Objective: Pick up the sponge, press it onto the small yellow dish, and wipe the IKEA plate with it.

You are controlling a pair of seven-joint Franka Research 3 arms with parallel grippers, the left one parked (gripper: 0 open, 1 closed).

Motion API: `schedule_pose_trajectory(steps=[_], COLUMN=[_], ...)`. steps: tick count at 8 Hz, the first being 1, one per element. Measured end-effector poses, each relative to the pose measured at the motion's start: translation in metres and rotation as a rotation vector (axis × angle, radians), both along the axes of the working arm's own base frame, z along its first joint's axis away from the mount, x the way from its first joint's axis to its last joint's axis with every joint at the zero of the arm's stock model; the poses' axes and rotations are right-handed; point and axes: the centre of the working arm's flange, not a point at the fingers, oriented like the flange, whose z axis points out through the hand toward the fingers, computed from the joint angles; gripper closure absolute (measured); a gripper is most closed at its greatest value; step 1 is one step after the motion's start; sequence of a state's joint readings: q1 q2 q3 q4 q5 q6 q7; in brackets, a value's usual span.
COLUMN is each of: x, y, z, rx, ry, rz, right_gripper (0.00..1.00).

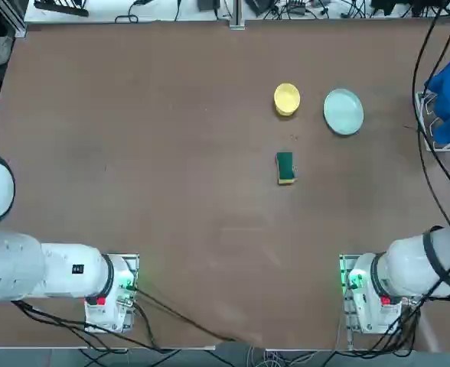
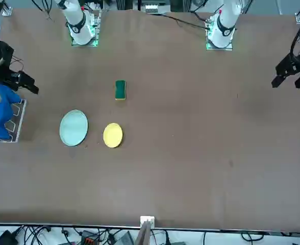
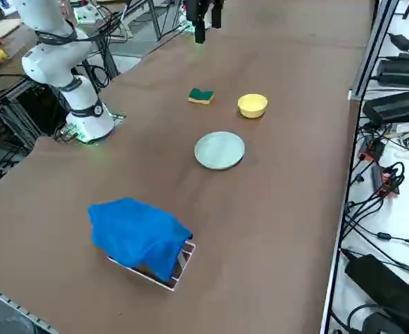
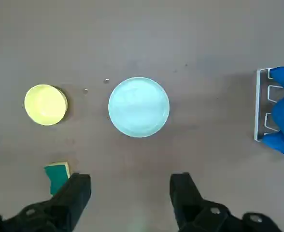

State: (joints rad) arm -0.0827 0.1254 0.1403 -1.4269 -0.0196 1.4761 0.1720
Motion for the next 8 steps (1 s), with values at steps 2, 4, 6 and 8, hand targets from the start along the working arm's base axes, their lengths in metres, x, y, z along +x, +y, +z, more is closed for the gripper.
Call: schedule_pose_trajectory(steps=[2,4,6,8], x=[0.000,0.000,-0.003,-0.007], y=[0.000,0.003,0.017,0.044], z=[0.000,-0.001,-0.008,-0.033], rx=[0.000,0.002,0.004,-0.001], ry=[0.001,0.003,0.044,0.146], rz=[0.001,0.019,0.064,0.113], right_gripper=[0.00,0.00,0.00,0.00])
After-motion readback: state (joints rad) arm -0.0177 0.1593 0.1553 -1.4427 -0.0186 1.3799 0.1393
